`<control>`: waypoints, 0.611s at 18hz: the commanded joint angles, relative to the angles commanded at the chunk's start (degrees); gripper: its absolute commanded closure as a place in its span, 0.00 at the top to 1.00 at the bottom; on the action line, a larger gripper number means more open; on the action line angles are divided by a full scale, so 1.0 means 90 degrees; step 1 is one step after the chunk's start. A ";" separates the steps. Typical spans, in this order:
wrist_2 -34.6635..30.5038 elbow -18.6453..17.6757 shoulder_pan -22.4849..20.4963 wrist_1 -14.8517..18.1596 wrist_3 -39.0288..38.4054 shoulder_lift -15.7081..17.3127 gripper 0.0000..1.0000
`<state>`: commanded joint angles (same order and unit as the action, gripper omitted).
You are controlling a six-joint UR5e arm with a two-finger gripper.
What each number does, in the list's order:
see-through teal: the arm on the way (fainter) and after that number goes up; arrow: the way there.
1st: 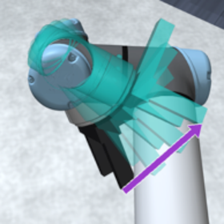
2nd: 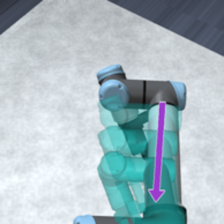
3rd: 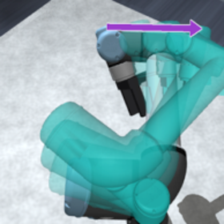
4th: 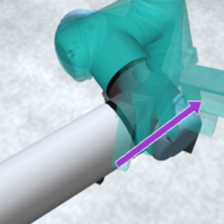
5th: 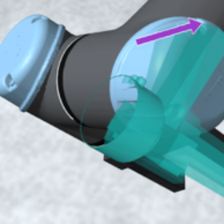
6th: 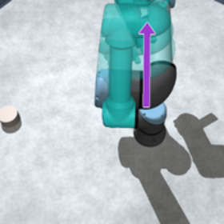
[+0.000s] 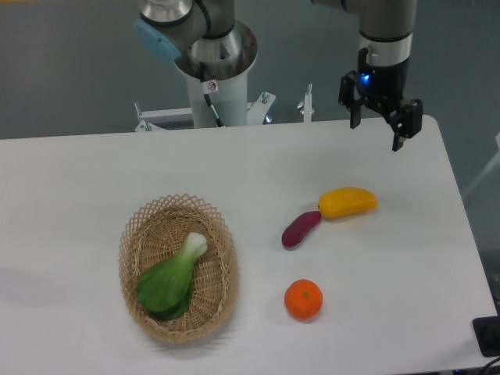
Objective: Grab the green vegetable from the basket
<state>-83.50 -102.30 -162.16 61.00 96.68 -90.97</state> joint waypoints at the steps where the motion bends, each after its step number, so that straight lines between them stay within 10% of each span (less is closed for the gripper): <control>1: 0.0000 -0.0019 0.0000 -0.0019 0.0010 0.0010 1.00; 11: 0.0194 -0.0283 0.0390 0.0000 -0.0602 0.0166 1.00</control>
<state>-81.75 -104.85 -158.65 61.00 91.27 -89.47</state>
